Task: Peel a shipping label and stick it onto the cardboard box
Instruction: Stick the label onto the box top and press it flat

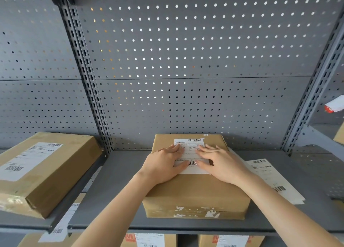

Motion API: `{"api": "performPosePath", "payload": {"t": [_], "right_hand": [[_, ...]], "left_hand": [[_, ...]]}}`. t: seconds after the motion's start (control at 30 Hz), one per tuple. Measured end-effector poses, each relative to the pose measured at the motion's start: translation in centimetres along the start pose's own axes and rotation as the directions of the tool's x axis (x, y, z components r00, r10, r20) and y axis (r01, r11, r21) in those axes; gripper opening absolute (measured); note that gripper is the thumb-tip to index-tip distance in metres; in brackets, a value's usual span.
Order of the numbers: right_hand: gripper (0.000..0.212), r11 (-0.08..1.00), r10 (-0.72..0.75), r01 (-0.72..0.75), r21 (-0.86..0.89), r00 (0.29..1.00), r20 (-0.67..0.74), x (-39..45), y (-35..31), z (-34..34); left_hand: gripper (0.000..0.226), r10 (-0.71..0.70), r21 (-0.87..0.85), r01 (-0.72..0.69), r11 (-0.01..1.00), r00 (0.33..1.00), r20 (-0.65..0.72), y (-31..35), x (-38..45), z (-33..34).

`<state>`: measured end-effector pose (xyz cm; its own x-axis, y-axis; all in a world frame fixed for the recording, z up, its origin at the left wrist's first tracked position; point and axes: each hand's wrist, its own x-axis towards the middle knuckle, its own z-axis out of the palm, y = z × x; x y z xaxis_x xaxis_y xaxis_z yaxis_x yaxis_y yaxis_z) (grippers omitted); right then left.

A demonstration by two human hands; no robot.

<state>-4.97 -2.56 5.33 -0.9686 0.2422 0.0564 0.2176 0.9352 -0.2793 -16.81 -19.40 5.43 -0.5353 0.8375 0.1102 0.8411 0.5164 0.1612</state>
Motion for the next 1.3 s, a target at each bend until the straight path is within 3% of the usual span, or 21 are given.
{"api": "performPosePath", "payload": {"t": [0.7, 1.3], "right_hand": [[0.063, 0.990, 0.015, 0.018, -0.138, 0.971, 0.239, -0.7, 0.4, 0.1], [0.061, 0.991, 0.055, -0.037, -0.132, 0.990, 0.131, -1.7, -0.6, 0.3]], "left_hand": [[0.071, 0.041, 0.031, -0.048, 0.998, 0.982, 0.185, -0.6, -0.2, 1.0], [0.065, -0.019, 0.012, 0.017, 1.000, 0.987, 0.163, 0.7, -0.9, 0.5]]}}
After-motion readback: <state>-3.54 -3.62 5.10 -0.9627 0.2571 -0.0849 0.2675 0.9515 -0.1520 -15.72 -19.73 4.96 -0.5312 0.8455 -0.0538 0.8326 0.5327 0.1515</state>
